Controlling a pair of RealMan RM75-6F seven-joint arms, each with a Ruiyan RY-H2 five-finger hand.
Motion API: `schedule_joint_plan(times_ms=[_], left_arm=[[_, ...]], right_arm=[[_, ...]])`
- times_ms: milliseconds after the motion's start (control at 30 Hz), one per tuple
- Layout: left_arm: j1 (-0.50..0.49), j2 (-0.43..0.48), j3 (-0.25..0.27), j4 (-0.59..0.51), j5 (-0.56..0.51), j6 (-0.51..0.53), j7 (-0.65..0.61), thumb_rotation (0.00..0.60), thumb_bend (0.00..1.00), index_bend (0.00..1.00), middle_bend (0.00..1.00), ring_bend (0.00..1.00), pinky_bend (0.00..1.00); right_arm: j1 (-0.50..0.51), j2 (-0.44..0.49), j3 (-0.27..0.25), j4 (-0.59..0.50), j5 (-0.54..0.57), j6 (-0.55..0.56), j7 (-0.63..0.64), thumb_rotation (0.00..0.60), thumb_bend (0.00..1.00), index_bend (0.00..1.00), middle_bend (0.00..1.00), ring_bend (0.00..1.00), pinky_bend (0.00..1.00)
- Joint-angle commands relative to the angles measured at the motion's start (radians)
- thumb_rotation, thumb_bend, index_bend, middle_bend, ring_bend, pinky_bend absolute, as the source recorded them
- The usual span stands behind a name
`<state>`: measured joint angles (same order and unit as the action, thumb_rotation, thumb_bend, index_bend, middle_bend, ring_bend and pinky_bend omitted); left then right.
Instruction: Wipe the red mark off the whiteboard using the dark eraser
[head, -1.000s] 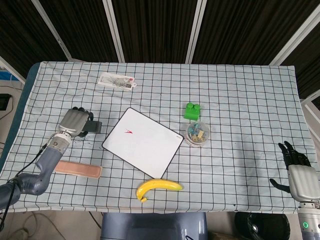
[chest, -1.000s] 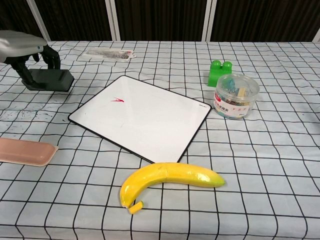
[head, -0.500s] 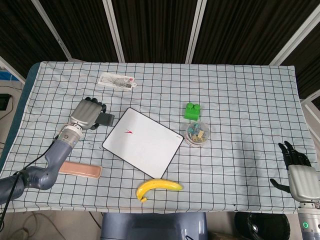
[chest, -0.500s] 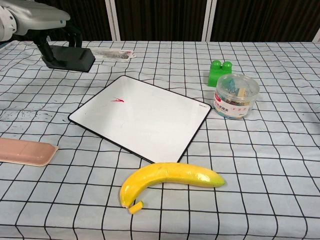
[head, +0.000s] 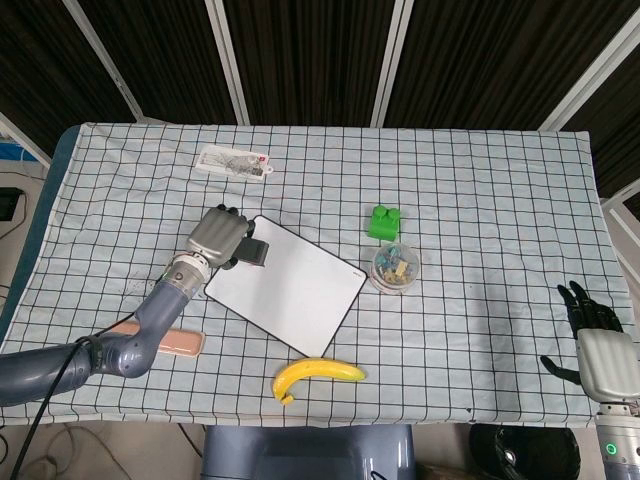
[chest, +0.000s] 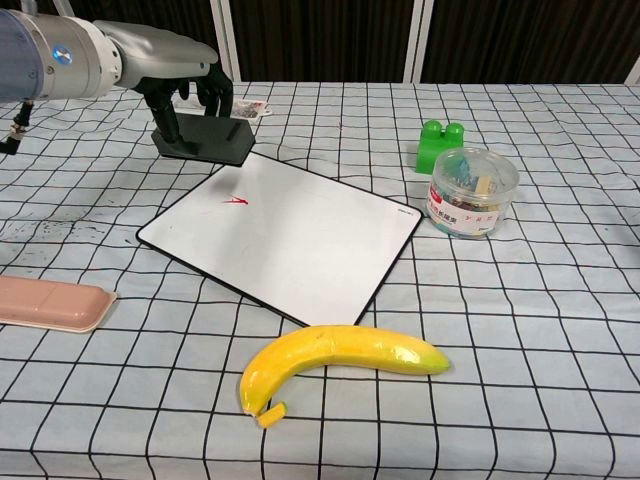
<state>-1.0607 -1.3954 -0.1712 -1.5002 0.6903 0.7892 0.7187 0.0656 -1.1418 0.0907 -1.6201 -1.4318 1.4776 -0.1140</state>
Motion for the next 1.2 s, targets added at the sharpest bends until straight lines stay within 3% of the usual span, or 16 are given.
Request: schedule_joint_plan(times_ms=[33,600,1200], left_arm=[[-0.036,-0.047,0.03,0.023,-0.033,0.03,0.049,0.6,0.28,0.45,0.44,0.24,0.28],[-0.043,-0.159,0.063,0.184,0.007,-0.019,-0.052,0.6,0.28,0.45,0.45,0.24,0.28],[-0.068,-0.252,0.058,0.349,0.075,-0.099,-0.132,0.6,0.28,0.46,0.45,0.24,0.28]], right_arm=[[-0.001,0.001,-0.001,0.001,0.0,0.0,0.002,0.6,0.03,0.0,0.07,0.17,0.18],[-0.001,0.003,0.0,0.0,0.006,-0.004,0.009,0.6,0.03,0.0,0.07,0.17,0.18],[0.001,0.006,0.002,-0.002,0.017,-0.014,0.009,0.6,0.03,0.0,0.07,0.17,0.18]])
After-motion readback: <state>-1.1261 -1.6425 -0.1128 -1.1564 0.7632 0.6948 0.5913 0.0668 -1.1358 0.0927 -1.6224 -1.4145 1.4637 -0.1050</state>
